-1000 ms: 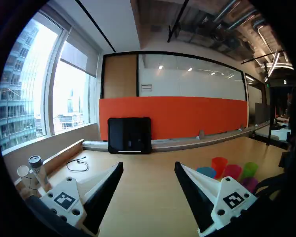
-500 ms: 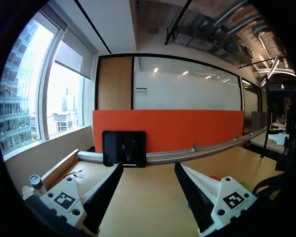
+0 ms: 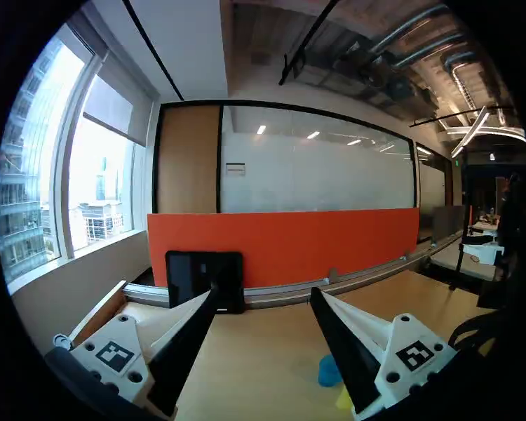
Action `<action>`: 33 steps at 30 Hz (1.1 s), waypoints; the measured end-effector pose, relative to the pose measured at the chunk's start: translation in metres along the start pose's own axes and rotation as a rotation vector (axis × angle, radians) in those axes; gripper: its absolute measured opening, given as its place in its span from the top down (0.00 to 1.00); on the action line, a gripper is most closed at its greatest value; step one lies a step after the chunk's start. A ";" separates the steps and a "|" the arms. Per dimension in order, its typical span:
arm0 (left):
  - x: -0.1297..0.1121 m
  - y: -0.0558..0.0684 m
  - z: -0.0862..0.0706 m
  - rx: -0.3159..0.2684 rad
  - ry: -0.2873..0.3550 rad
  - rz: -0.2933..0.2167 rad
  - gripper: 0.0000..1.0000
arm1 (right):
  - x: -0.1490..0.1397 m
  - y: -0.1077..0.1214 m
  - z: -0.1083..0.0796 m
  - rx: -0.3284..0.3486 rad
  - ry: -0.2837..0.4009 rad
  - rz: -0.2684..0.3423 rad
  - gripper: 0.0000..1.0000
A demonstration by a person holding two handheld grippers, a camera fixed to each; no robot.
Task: Pour water
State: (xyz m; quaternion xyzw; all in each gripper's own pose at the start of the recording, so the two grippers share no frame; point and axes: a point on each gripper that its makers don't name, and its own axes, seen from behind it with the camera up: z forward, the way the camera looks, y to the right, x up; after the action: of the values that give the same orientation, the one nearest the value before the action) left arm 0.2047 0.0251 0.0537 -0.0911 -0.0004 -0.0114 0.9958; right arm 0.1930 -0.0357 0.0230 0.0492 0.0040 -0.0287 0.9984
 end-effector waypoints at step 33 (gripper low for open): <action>-0.012 0.063 0.021 -0.299 -0.047 0.043 0.04 | 0.016 -0.070 -0.024 0.399 0.003 -0.002 0.00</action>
State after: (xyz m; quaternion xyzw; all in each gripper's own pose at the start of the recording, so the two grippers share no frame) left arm 0.1946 0.0906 0.0626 -0.2384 -0.0202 0.0121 0.9709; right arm 0.2052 -0.1039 -0.0076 0.2462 0.0000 -0.0296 0.9688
